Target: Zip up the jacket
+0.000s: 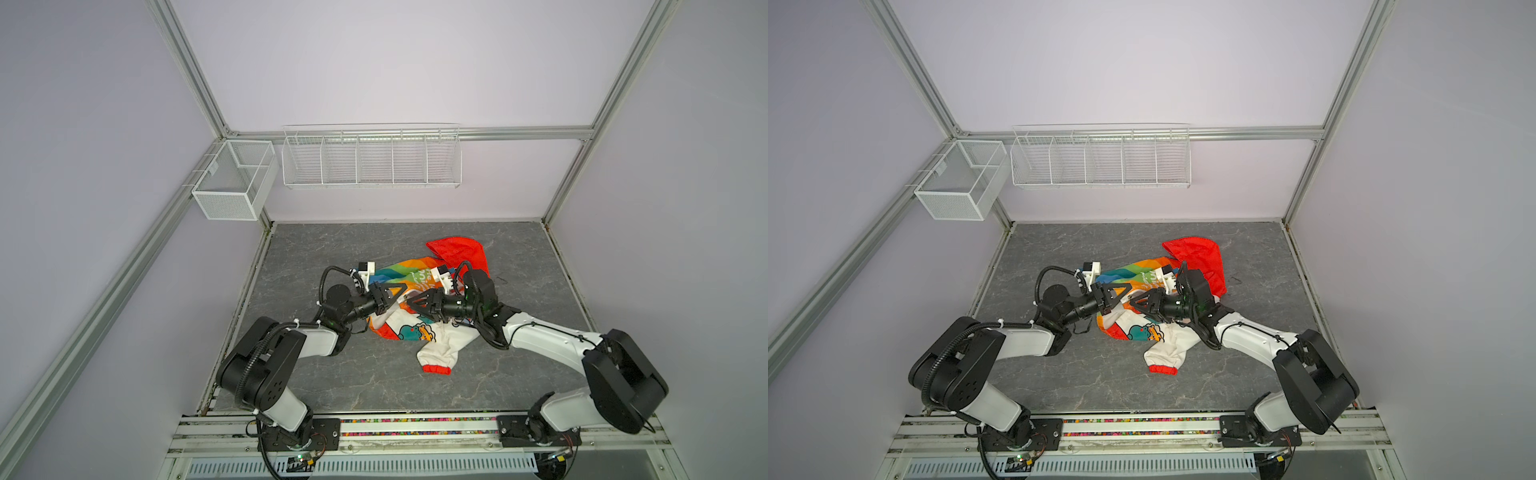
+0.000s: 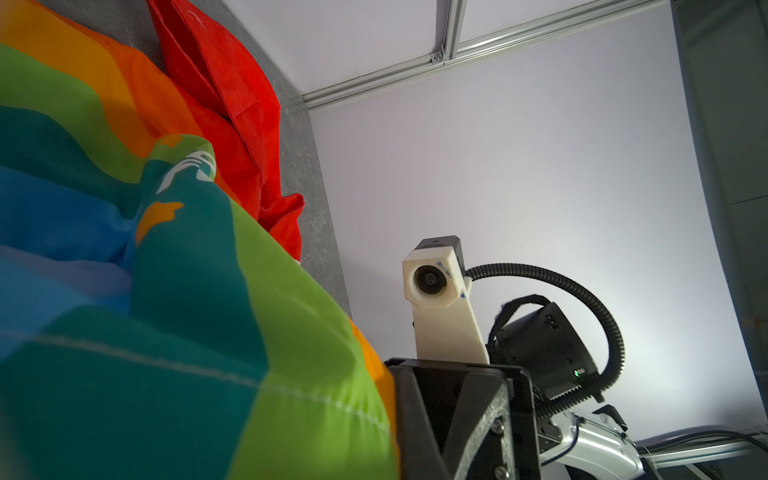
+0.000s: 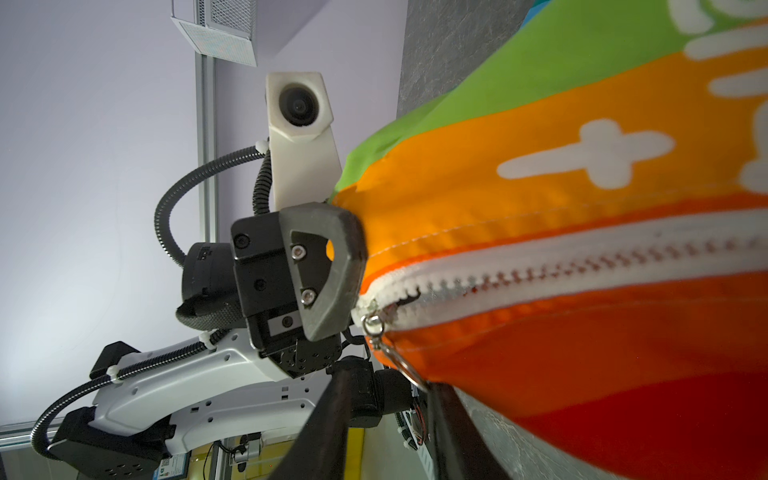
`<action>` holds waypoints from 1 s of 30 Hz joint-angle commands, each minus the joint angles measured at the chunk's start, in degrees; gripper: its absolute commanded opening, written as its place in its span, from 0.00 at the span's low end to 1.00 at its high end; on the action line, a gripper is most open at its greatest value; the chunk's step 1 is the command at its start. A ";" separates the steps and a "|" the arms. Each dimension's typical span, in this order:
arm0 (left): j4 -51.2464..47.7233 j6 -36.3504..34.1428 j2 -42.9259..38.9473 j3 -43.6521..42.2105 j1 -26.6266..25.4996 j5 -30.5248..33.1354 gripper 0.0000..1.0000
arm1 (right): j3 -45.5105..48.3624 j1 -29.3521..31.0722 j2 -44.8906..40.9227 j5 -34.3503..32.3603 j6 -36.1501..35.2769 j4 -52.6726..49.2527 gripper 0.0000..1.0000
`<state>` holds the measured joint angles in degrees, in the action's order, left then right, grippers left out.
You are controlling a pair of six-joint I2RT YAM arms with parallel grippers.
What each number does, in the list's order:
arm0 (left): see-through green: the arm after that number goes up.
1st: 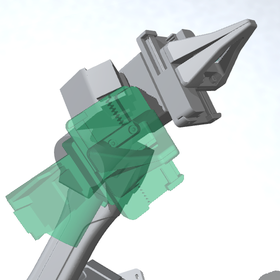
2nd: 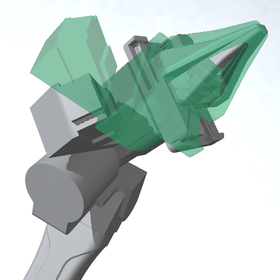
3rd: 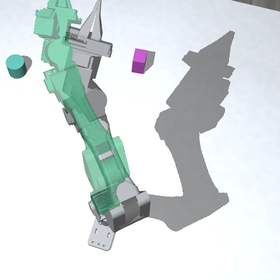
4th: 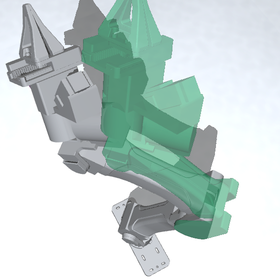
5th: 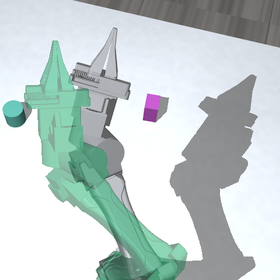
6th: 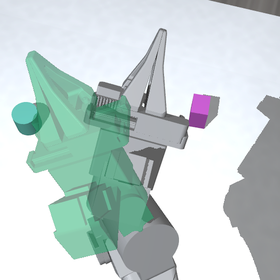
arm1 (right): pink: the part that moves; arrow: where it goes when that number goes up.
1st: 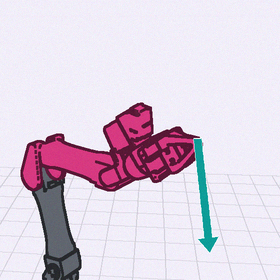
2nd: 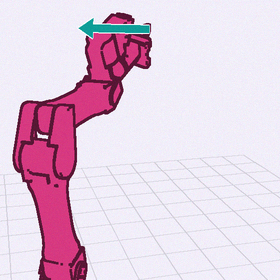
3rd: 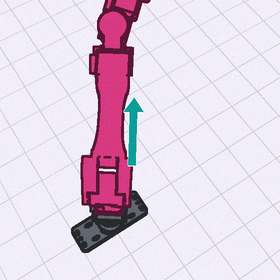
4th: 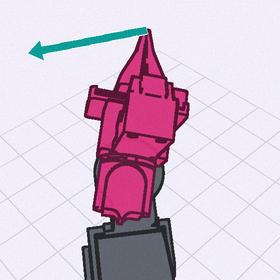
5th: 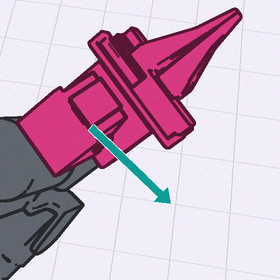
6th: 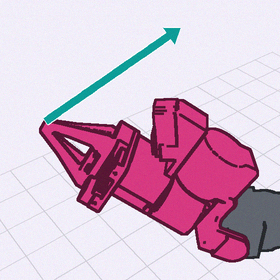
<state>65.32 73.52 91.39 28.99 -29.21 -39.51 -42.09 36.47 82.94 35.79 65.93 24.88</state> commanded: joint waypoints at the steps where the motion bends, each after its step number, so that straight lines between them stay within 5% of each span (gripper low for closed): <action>1: 2.26 0.49 0.37 -0.69 -0.06 -0.95 0.00 | -1.52 0.12 -1.26 -0.37 -0.79 0.39 0.33; 30: 3.20 0.66 0.85 -1.04 -0.06 -1.01 0.00 | -2.17 0.08 -1.03 -0.38 -1.16 -0.81 0.24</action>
<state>66.11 73.52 92.05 28.64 -29.21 -39.51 -42.85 36.47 82.24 35.59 65.49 23.35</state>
